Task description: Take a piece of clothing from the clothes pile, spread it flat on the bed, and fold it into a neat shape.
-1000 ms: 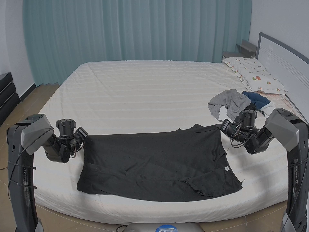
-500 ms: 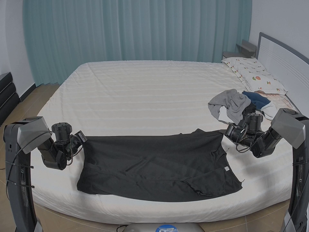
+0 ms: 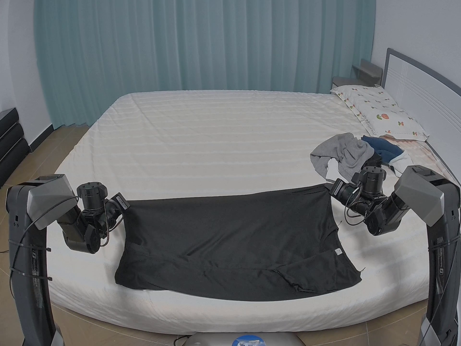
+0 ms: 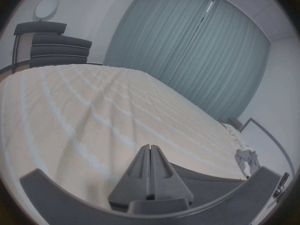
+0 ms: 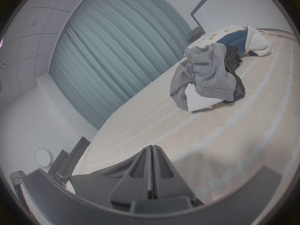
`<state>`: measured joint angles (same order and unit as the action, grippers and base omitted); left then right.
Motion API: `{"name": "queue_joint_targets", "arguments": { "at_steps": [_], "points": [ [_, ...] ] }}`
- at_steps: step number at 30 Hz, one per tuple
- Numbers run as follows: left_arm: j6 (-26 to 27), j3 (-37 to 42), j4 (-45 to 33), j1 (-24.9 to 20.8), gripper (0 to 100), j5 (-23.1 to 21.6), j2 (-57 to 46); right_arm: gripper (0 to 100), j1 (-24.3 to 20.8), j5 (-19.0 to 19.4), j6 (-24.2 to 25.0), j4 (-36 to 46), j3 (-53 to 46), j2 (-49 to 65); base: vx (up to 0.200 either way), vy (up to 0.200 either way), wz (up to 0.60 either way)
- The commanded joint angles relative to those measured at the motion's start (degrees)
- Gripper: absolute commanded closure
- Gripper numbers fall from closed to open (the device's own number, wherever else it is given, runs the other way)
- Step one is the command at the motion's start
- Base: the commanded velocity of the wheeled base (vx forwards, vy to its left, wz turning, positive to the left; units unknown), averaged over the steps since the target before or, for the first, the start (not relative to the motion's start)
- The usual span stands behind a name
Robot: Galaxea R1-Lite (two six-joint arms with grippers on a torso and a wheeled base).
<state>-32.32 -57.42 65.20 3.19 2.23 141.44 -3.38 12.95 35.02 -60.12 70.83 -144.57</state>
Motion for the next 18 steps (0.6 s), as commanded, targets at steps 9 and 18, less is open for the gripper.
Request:
{"name": "queue_joint_targets", "arguments": {
  "at_steps": [9,18],
  "points": [
    [-1.6,0.0,0.0,0.7,100,-0.4,0.8,100,0.1,0.3,-0.1,-0.2,-2.8,0.6,0.000,0.000,0.00],
    [0.5,3.5,0.2,1.3,100,-0.8,-0.9,100,1.9,6.1,-1.1,-0.6,-15.0,8.2,0.000,0.000,0.00]
  ]
}}
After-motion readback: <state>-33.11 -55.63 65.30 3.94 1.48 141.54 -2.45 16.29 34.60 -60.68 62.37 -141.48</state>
